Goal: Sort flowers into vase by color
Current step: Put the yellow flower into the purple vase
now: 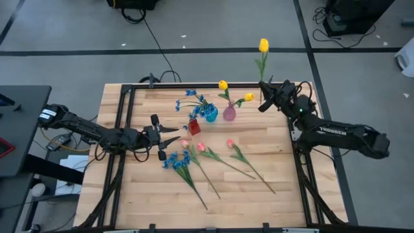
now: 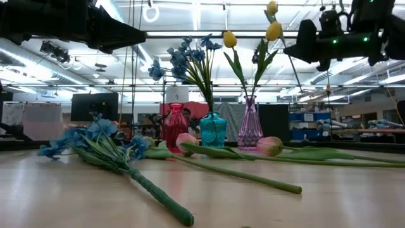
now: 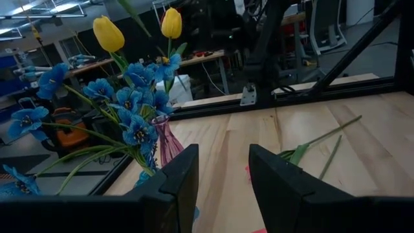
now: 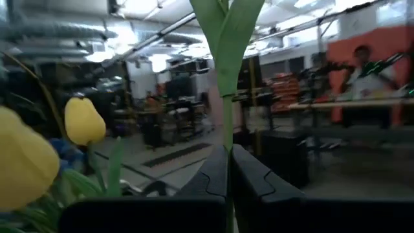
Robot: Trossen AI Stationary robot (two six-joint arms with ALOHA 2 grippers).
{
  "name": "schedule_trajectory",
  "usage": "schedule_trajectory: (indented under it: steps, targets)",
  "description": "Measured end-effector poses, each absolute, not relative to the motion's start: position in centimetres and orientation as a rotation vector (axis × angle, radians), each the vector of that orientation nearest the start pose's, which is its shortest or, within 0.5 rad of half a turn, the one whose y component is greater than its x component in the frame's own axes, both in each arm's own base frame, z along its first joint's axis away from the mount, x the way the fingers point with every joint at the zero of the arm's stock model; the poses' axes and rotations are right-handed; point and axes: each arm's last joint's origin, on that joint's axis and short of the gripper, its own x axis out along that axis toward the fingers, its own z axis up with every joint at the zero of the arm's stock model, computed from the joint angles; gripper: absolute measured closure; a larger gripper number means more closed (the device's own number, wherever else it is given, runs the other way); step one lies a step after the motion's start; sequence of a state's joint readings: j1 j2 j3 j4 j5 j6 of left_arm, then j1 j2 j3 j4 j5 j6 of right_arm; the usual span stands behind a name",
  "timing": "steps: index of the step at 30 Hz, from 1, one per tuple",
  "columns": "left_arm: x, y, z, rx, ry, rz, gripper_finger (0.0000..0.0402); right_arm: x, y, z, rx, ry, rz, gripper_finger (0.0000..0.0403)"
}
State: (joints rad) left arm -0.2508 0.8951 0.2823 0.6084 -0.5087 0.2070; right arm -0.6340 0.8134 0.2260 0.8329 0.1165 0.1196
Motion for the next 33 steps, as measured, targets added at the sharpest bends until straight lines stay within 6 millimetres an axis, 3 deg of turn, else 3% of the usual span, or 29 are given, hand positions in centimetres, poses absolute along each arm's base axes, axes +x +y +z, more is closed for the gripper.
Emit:
schedule_trajectory:
  steps: [8, 22, 26, 33]
  targets:
    - [18.1, -2.9, 21.8, 0.205, 0.025, 0.275, 0.0259, 15.0, -12.1, 22.5, 0.124, -0.352, -0.626, 0.0390]
    - [18.2, -2.6, 21.5, 0.234, 0.062, 0.285, 0.0259, 22.0, -17.2, 23.1, 0.170, -0.402, -0.471, 0.0390]
    - [18.2, -2.6, 21.4, 0.236, 0.067, 0.284, 0.0259, 23.3, -17.5, 22.8, 0.174, -0.404, -0.435, 0.0390]
    - [18.2, -2.6, 21.4, 0.238, 0.072, 0.288, 0.0259, 23.9, -17.2, 22.2, 0.228, -0.391, -0.381, 0.0390]
